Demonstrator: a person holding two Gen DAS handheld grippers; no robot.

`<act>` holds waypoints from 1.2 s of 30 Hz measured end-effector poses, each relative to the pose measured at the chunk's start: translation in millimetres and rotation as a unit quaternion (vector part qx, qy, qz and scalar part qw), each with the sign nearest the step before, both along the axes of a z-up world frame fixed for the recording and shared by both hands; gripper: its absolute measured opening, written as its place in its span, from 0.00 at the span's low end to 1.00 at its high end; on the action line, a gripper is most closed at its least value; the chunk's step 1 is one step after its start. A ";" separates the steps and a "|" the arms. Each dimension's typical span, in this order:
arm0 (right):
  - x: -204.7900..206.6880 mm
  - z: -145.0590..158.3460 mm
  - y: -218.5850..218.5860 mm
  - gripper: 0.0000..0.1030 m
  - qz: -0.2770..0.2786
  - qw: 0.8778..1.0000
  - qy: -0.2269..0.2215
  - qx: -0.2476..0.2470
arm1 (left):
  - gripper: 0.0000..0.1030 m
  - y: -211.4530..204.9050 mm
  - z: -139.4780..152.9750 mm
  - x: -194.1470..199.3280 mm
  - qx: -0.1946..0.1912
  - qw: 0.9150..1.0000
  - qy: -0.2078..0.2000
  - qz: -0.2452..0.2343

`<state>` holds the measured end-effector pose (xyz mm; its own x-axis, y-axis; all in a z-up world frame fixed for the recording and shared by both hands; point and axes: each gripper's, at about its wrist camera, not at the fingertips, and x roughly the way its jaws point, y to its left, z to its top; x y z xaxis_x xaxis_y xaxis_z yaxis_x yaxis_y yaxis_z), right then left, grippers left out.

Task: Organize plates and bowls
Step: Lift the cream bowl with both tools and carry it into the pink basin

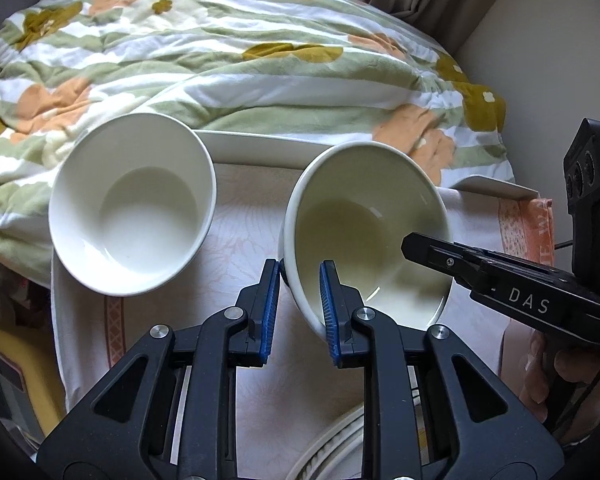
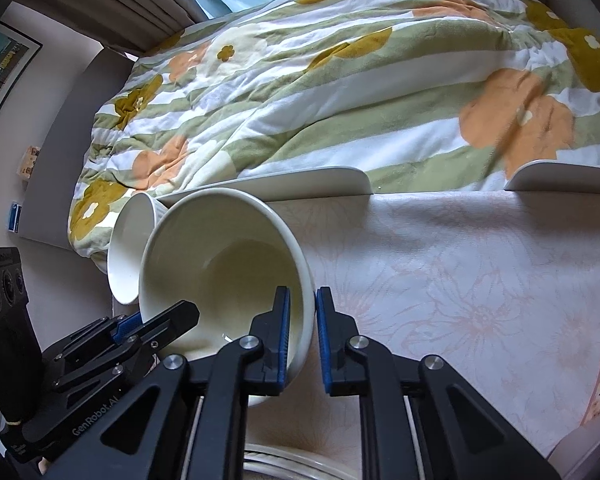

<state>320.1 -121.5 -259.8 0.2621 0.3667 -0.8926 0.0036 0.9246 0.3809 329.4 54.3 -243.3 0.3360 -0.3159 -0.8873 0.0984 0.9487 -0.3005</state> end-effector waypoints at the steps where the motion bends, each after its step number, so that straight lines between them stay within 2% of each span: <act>1: -2.8 4.9 -2.5 0.12 -0.003 1.000 -0.005 0.001 | 0.18 -0.8 4.6 -1.8 0.000 1.000 -0.003 -0.002; 10: -40.4 69.1 -38.6 0.12 -0.019 0.998 -0.057 0.008 | 0.18 -43.2 69.2 -39.8 -0.008 0.999 -0.045 -0.022; 14: -70.7 98.0 -70.3 0.12 -0.033 0.996 -0.078 0.015 | 0.18 -79.0 92.6 -69.2 -0.015 0.998 -0.053 -0.028; 19: -112.6 118.0 -115.2 0.12 -0.037 0.995 -0.088 0.012 | 0.18 -133.8 108.2 -110.3 -0.027 0.998 -0.055 -0.025; 29: -181.0 115.7 -223.5 0.12 -0.053 0.996 -0.072 -0.011 | 0.18 -254.0 94.1 -166.4 -0.043 0.998 -0.028 -0.042; 36: -206.9 84.1 -265.2 0.12 -0.077 0.996 -0.036 -0.015 | 0.18 -300.3 58.9 -181.7 -0.010 0.997 0.025 -0.068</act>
